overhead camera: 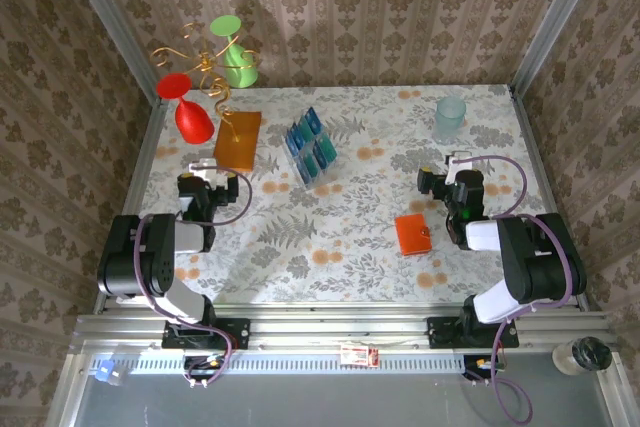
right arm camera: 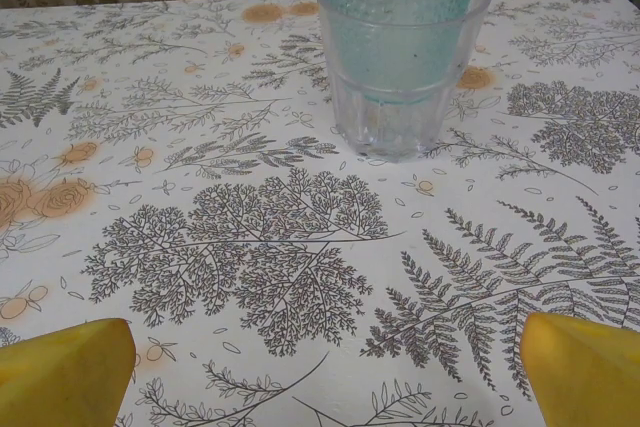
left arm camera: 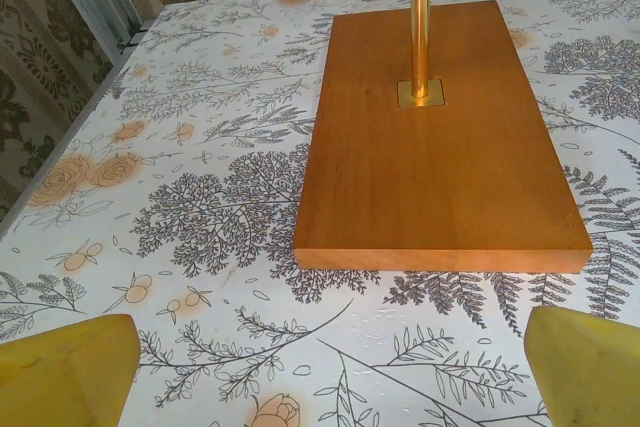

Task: Put the credit cards into the card holder

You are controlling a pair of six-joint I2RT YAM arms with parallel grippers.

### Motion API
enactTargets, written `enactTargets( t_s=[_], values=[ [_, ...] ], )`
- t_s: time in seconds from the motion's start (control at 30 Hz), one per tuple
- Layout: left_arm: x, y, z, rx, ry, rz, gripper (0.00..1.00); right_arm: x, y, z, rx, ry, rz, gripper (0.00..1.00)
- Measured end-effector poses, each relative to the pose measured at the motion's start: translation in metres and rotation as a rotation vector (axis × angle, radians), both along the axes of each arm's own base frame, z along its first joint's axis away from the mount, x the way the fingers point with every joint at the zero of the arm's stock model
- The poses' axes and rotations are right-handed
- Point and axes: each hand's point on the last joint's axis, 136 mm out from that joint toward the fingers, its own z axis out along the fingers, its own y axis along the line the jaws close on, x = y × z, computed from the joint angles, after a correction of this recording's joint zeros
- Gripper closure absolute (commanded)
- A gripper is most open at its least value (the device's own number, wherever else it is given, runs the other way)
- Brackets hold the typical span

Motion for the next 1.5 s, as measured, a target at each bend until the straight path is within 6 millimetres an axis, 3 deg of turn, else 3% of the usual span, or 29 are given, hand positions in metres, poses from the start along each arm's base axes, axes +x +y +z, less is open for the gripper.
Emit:
enactTargets(
  t_s=[1.5],
  values=[
    [0.0003,0.0019,-0.0012,-0.007,0.007,-0.004,0.0,0.0002,0.0023,-0.0001,0.006,0.0,0.018,0.0]
  ],
)
